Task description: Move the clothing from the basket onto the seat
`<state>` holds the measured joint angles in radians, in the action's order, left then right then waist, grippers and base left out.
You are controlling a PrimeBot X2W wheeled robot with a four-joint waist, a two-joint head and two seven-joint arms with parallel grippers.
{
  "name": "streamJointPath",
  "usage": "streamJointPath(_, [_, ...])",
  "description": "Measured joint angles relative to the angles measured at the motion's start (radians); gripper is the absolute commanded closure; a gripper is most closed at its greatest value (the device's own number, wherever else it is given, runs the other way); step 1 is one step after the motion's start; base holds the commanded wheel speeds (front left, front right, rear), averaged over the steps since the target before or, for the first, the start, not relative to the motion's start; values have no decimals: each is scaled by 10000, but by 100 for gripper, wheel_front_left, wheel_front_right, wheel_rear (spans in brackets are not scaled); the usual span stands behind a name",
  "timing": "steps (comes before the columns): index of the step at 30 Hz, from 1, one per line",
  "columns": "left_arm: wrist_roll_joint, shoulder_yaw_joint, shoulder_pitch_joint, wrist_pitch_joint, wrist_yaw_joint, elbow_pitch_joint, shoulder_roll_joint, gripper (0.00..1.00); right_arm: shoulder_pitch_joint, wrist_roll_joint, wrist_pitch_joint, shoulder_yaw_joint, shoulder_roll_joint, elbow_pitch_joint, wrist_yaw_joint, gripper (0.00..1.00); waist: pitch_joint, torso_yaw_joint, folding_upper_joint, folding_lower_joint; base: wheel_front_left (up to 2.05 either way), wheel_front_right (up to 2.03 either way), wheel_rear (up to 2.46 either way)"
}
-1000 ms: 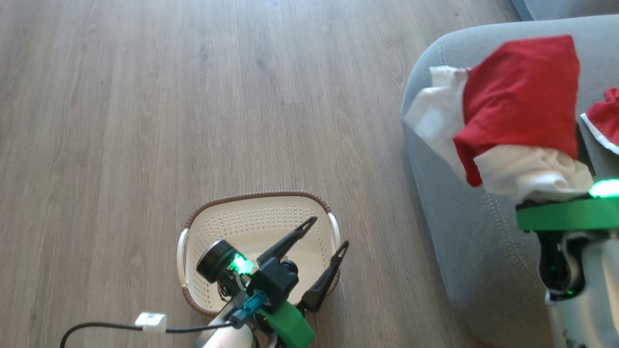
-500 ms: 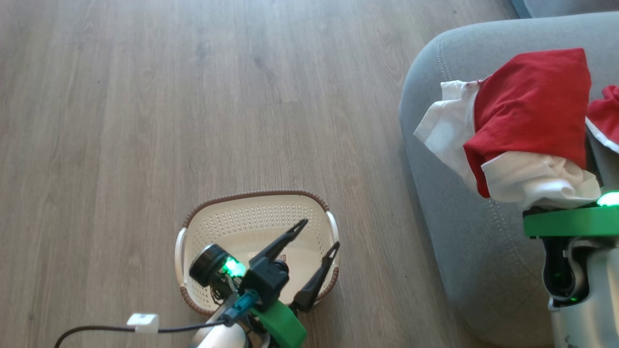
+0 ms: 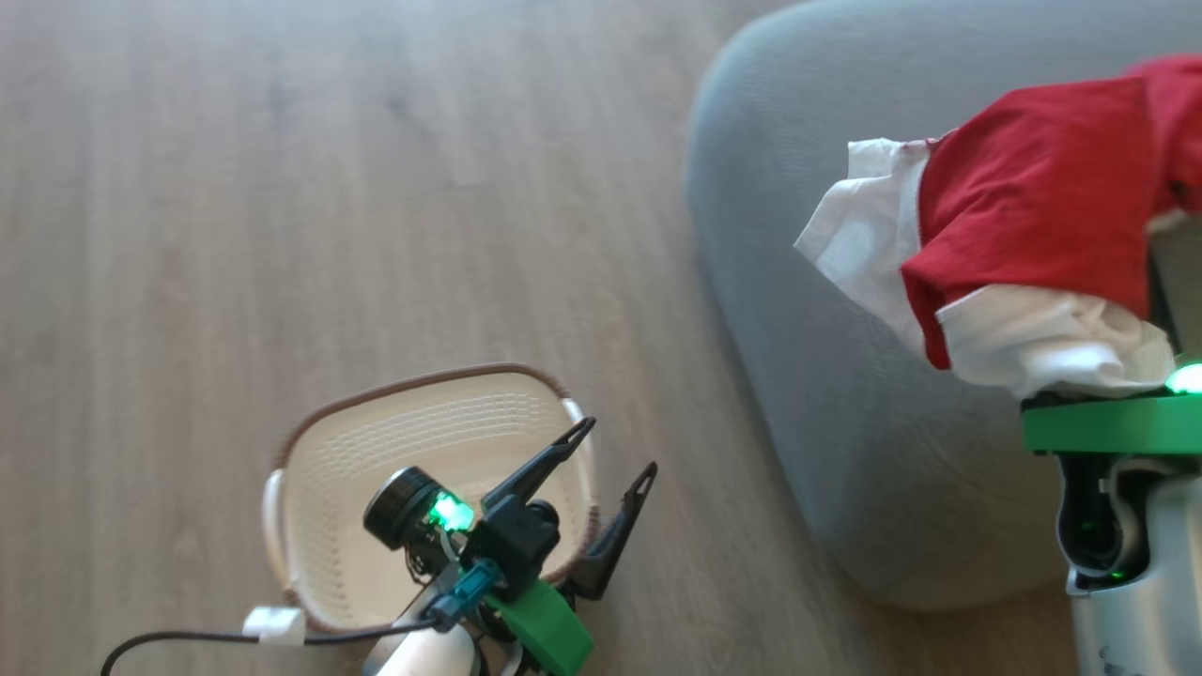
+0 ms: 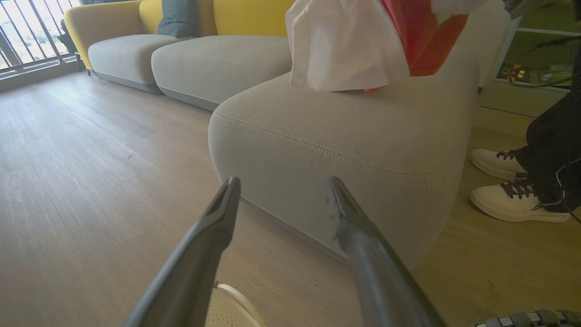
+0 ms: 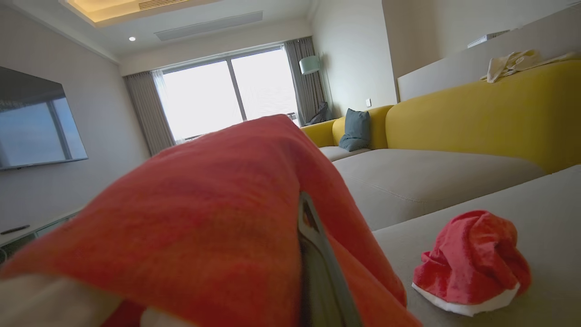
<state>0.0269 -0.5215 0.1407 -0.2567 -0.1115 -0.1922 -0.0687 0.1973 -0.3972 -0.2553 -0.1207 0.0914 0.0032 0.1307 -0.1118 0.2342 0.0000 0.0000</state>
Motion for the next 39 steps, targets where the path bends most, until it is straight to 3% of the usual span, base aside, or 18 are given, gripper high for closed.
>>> streamJointPath(17, [-36, -1018, 407, 0, -100, 213, -73, 0, -66, -31, 0, -1181, -324, -410, -2, 100, -754, 2867, 0, 0, 0, 0, 0])
streamJointPath(27, [169, -1873, 1084, 0, -178, 146, -224, 0, -670, -295, 0, -2088, -493, -838, -2, 100, -1026, 3187, 0, 0, 0, 0, 0])
streamJointPath(39, [255, -1935, 1087, 0, -178, 140, -449, 0, -538, -395, 0, -1996, -525, -767, -2, 100, -1244, 3180, 0, 0, 0, 0, 0])
